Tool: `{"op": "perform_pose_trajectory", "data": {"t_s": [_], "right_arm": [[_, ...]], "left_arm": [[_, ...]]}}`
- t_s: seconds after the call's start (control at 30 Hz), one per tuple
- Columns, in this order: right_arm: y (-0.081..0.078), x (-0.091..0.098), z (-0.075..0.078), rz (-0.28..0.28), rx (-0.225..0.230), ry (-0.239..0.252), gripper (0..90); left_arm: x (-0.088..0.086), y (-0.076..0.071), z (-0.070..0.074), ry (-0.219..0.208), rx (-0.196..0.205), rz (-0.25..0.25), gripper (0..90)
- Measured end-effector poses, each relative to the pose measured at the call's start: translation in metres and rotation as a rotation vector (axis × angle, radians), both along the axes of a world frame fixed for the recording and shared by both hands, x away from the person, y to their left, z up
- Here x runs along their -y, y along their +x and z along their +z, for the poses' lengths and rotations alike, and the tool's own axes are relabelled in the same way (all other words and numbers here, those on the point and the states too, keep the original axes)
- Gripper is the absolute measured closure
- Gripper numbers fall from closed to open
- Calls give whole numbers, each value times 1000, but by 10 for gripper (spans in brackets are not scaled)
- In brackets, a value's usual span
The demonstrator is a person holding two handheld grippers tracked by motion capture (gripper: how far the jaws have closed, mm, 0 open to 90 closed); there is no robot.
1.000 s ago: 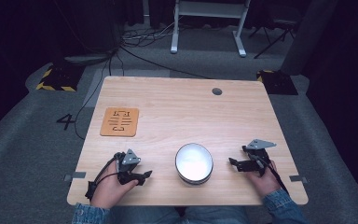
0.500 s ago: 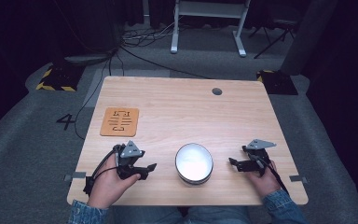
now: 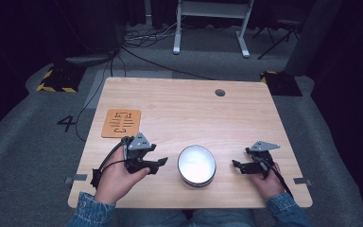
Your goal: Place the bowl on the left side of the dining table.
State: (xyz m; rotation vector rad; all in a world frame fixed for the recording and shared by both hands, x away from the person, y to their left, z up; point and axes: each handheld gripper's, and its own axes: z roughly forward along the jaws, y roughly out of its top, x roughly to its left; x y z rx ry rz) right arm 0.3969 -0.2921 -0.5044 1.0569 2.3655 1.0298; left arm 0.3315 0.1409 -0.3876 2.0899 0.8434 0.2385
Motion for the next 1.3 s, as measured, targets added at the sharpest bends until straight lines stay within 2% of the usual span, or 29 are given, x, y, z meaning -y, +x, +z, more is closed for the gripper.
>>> {"op": "perform_pose_trajectory", "data": {"t_s": [0.17, 0.23, 0.33, 0.37, 0.4, 0.43, 0.5, 0.53, 0.63, 0.67, 0.7, 0.77, 0.83, 0.87, 1.03, 1.1, 1.17, 1.3], "right_arm": [[0, 0, 0, 0, 1, 0, 153], [0, 0, 0, 0, 0, 0, 153], [0, 0, 0, 0, 0, 0, 153], [0, 0, 0, 1, 0, 0, 153], [0, 0, 0, 0, 0, 0, 153], [0, 0, 0, 0, 0, 0, 153], [0, 0, 0, 0, 0, 0, 153], [0, 0, 0, 0, 0, 0, 153], [0, 0, 0, 0, 0, 0, 153], [0, 0, 0, 0, 0, 0, 153], [0, 0, 0, 0, 0, 0, 153], [0, 0, 0, 0, 0, 0, 153], [0, 0, 0, 0, 0, 0, 153], [0, 0, 0, 0, 0, 0, 153], [0, 0, 0, 0, 0, 0, 153], [0, 0, 0, 0, 0, 0, 153], [0, 0, 0, 0, 0, 0, 153], [0, 0, 0, 0, 0, 0, 153]], "left_arm": [[9, 3, 7, -4, 8, -14, 359], [15, 5, 12, 16, 27, -30, 359], [22, 7, 14, 12, 25, -47, 359], [25, 7, 13, -1, 9, -52, 359], [27, 7, 14, 5, 17, -54, 359], [29, 8, 14, 0, 1, -62, 359], [31, 8, 14, 2, 0, -64, 359], [33, 10, 15, 21, 21, -67, 359], [39, 12, 15, 22, 15, -80, 358], [40, 13, 15, 33, 26, -87, 358], [43, 13, 14, 9, -4, -92, 358], [45, 14, 15, 15, -6, -100, 357], [48, 17, 14, 28, 9, -103, 357], [52, 18, 12, 19, -8, -110, 357], [66, 28, 4, 47, -23, -125, 358], [69, 30, 2, 56, -24, -115, 366], [76, 35, -5, 79, -42, -129, 382], [84, 40, -11, 112, -51, -119, 421]]}}
